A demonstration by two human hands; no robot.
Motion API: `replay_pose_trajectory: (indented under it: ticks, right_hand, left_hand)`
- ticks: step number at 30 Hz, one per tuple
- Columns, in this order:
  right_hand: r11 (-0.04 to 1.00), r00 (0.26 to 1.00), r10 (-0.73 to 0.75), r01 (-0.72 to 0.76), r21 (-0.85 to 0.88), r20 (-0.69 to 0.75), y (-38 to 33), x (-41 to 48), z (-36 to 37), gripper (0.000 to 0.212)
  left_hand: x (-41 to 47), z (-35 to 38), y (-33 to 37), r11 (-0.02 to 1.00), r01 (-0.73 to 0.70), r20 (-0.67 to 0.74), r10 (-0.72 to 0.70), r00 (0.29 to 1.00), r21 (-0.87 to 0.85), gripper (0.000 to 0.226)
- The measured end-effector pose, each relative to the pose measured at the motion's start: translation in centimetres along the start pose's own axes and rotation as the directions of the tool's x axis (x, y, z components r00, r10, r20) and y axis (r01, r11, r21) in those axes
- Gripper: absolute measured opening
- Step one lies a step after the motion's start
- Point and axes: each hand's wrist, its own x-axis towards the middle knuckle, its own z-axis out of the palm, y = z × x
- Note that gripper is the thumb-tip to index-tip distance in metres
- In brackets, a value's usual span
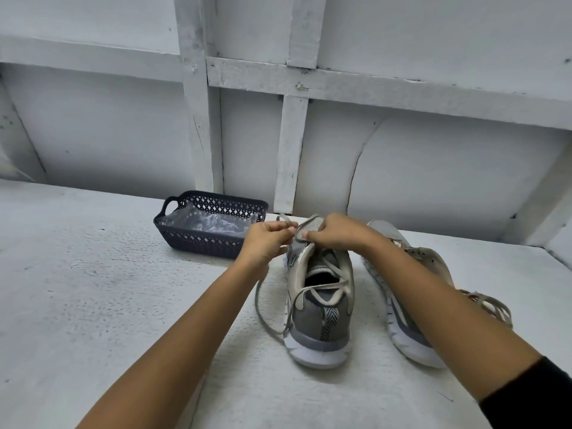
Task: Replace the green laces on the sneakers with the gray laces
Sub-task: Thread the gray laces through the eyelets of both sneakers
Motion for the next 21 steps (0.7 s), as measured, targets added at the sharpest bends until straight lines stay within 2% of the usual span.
replay_pose_trajectory:
  ticks: [6,9,12,17,21]
  right_hand:
    - [0.956,0.995,0.099,-0.086,0.282,-0.031,1.1,1.1,2.1,0.034]
    - [0.856,0.98,0.198,-0.154,0.493,-0.037,1.6,1.4,3.0,0.028]
    - [0.765,0.965,0.264,-0.199,0.612,-0.016,2.1,2.0,3.7,0.02]
    - [0.717,0.96,0.278,-0.2,0.667,-0.011,2.4,2.6,4.2,0.008]
    - [0.676,0.958,0.286,-0.198,0.709,-0.005,2.4,2.4,4.3,0.01]
  left_hand:
    - [0.3,1.1,-2.1,0.997,-0.061,-0.05,0.064,0.997,0.049,0.011]
    - [0.6,1.4,-2.7,0.995,-0.094,-0.089,0.098,0.991,0.044,0.011]
    - [0.9,1.6,-3.1,0.99,-0.126,-0.119,0.132,0.984,0.057,0.01]
    - [1.2,2.0,-3.7,0.981,-0.186,-0.152,0.192,0.97,0.053,0.022]
    - [1.3,2.2,-4.3,0.964,-0.232,-0.168,0.251,0.953,0.128,0.018]
